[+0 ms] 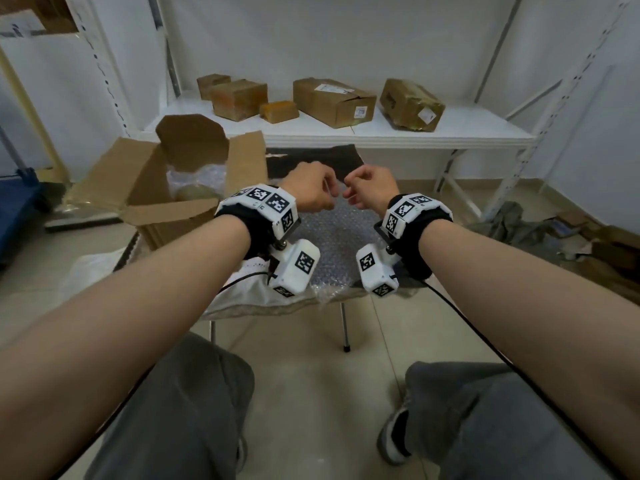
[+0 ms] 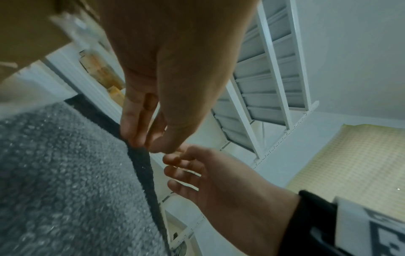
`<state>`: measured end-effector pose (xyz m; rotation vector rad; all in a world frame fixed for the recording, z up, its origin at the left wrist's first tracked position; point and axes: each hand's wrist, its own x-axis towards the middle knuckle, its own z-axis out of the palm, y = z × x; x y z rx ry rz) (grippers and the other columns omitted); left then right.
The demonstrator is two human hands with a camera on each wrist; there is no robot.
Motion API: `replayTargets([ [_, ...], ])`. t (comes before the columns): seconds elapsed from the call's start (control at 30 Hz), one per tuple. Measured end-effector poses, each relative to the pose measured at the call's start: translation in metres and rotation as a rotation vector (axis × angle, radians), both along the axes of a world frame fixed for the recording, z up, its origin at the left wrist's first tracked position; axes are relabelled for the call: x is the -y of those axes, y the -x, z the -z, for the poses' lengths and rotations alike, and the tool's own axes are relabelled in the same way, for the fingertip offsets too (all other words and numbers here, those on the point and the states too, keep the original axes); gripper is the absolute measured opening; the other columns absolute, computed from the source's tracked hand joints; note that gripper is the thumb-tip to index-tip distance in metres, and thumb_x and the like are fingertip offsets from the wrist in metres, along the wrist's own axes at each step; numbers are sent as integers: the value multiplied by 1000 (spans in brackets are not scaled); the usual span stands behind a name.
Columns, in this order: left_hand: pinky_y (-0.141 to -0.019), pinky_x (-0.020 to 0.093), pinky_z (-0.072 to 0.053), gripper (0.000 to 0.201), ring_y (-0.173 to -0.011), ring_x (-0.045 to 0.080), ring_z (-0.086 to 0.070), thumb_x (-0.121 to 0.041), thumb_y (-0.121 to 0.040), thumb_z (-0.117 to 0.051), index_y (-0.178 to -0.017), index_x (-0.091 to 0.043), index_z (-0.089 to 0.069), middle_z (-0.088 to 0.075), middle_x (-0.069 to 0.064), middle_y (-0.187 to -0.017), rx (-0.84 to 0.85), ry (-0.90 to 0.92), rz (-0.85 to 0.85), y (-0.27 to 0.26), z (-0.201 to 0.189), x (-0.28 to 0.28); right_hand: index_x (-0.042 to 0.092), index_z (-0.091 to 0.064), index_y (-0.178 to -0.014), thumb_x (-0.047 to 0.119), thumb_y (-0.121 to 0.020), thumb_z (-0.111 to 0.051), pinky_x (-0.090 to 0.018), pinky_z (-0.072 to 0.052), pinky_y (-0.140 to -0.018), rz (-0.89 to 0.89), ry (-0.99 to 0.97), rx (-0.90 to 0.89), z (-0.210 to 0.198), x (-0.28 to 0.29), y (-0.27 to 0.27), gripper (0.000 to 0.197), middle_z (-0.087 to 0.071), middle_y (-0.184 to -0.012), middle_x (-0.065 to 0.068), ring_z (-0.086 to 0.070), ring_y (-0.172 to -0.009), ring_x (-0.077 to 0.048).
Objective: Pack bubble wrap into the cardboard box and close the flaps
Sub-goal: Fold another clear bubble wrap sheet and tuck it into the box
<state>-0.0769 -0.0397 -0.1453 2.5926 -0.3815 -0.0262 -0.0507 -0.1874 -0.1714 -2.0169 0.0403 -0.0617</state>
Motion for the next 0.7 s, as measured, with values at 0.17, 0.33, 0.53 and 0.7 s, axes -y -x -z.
replayTargets([
  [0.17, -78, 24, -49, 22, -90, 17, -67, -12, -80, -77, -102, -9, -73, -73, 7, -102, -113, -31, -14, -12, 49, 13, 23, -62, -69, 21, -84, -58, -31, -54, -75, 60, 89, -84, 47, 18, -12, 15, -71, -74, -1, -67, -70, -19],
  [0.33, -94, 32, -49, 47, -107, 22, -62, -31, -70, -87, -110, -14, -70, -67, 2, -113, -217, -92, -169, -29, 94, 6, 21, -69, -94, 21, -87, -63, -32, -49, -96, 59, 279, -132, 74, 27, -16, 9, -70, -112, -5, -63, -107, -22],
  [0.53, -104, 43, -41, 61, -121, 29, -47, -52, -55, -89, -101, -23, -62, -50, 9, -128, -66, 21, -451, -37, 130, -13, 32, -69, -99, 32, -80, -73, -42, -31, -110, 107, 525, -110, 108, 28, -18, 19, -51, -133, -4, -43, -128, -28],
  [0.7, -107, 44, -33, 90, -132, 32, -31, -64, -54, -83, -127, -22, -51, -35, 9, -139, -42, 36, -553, -32, 141, -17, 31, -65, -114, 37, -76, -79, -44, -18, -116, 129, 432, -106, 114, 41, -22, 41, -31, -154, -9, -24, -142, -30],
])
